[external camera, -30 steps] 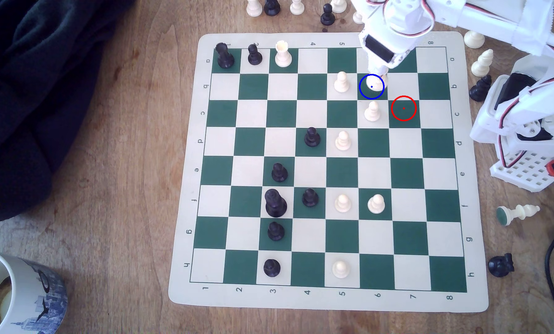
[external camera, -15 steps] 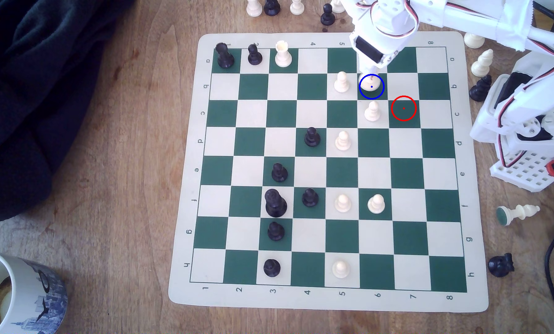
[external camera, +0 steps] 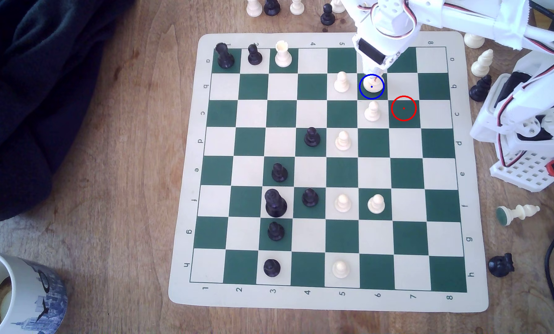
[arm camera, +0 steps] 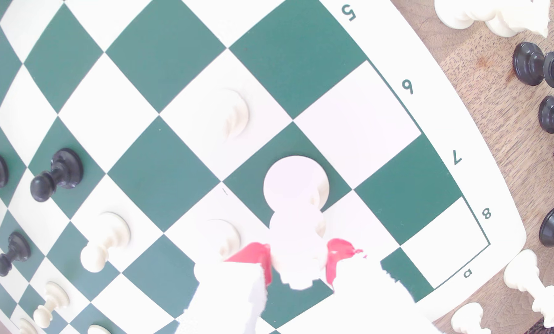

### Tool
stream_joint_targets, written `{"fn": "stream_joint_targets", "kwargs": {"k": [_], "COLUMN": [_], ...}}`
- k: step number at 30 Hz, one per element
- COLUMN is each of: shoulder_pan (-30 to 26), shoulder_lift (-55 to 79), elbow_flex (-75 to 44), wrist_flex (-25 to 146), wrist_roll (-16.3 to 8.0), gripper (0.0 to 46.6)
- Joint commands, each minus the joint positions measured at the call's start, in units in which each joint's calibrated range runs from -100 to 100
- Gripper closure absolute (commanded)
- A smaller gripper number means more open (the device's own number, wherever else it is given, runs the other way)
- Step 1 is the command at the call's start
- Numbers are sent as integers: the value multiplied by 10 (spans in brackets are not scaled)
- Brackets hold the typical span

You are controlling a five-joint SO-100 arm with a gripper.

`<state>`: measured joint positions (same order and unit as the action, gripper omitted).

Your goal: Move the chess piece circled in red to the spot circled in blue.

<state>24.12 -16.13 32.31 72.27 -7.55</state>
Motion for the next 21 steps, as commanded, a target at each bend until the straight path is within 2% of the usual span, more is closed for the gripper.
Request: {"fn": "stream_joint_targets", "kwargs": {"k": [1,8,10,11,12,15,21], "shoulder_pan": [-1,-6,-6,-7,-7,-1,16], "shoulder_lift": [-3,-1,1,2,2,-10,-36], "elbow_flex": [0,4,5,6,6,10,4], "wrist_flex": [-10,-13,-13,-13,-13,-17,-14], "wrist_roll": [1,0,0,-1,-1,-3,-8], "gripper": [464,460,424,370,343,286,270]}}
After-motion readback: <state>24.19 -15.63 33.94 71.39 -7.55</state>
